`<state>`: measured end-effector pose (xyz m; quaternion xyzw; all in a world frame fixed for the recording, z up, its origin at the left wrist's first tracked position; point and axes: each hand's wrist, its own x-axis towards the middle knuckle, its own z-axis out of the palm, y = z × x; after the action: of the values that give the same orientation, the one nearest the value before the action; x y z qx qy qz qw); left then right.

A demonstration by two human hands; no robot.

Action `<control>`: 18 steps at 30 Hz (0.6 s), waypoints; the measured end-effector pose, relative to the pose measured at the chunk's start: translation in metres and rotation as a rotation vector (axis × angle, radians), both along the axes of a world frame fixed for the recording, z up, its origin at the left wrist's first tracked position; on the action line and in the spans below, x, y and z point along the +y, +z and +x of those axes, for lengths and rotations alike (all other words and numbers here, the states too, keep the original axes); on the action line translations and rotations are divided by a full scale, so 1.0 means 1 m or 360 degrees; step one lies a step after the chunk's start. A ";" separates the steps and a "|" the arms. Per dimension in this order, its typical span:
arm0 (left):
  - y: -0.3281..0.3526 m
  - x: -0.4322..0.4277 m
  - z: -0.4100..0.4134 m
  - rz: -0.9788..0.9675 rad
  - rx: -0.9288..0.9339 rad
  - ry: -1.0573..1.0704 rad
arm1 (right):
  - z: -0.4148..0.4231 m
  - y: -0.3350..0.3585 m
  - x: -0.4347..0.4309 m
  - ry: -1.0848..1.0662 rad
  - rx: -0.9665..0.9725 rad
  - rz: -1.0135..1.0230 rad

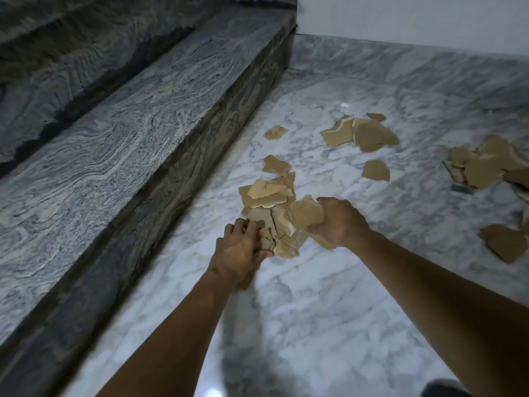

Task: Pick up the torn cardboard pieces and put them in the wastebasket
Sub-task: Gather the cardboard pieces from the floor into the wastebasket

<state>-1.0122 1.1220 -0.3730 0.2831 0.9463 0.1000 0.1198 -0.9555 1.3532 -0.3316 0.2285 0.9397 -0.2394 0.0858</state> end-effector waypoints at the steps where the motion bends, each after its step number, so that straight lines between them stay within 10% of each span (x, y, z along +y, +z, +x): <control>1: 0.000 0.000 0.000 0.0011 -0.0013 -0.0008 | 0.002 -0.004 -0.001 -0.0009 0.0000 -0.0011; 8: 0.011 0.001 -0.004 0.0271 -0.0421 0.0150 | -0.002 -0.003 0.000 -0.0165 0.0011 -0.0306; 18: 0.018 -0.036 -0.026 0.0365 -0.0476 0.0265 | 0.010 -0.007 -0.022 0.0743 -0.0307 0.0056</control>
<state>-1.0381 1.0859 -0.3546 0.1978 0.9205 0.2576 0.2174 -0.9451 1.3313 -0.3389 0.0285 0.9585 -0.1739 0.2240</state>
